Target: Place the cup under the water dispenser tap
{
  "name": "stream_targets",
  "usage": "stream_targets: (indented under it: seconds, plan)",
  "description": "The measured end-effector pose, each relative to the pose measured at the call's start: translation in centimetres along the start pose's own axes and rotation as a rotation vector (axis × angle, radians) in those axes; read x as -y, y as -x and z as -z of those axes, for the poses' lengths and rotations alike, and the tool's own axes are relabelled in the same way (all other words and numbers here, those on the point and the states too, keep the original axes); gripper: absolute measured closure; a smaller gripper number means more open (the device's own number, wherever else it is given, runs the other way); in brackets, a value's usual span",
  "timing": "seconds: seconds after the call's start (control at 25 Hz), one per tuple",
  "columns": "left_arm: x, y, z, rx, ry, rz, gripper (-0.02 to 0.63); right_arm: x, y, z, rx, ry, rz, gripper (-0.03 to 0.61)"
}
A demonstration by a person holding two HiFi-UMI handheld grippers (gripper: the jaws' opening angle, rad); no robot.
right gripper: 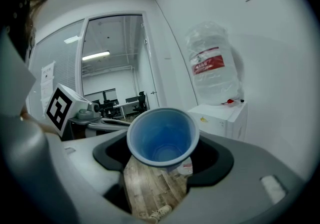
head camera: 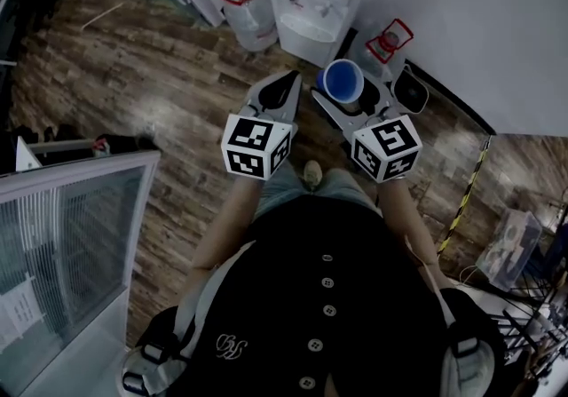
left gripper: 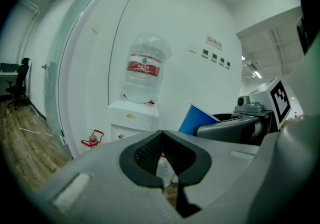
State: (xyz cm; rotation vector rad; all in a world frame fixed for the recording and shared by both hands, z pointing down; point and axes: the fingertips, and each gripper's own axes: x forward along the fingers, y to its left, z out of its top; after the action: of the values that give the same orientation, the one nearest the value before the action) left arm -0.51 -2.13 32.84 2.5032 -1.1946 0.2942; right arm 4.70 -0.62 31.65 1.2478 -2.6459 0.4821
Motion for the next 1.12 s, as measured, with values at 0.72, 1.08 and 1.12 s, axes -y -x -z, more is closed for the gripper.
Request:
stream_targets:
  seconds: [0.72,1.08,1.12]
  plan:
    - [-8.7,-6.9,-5.2,-0.038,-0.07,0.167,0.614,5.4,-10.0,-4.1,0.038,-0.056,0.186,0.245]
    - [-10.4,-8.1,-5.2,-0.064,-0.095,0.253,0.614,6.4,-11.5,-3.9,0.048,-0.084,0.287,0.245]
    - [-10.5,-8.2,-5.2,-0.066,-0.093,0.26,0.614,6.4,-11.6,-3.8,0.047,-0.087,0.293,0.245]
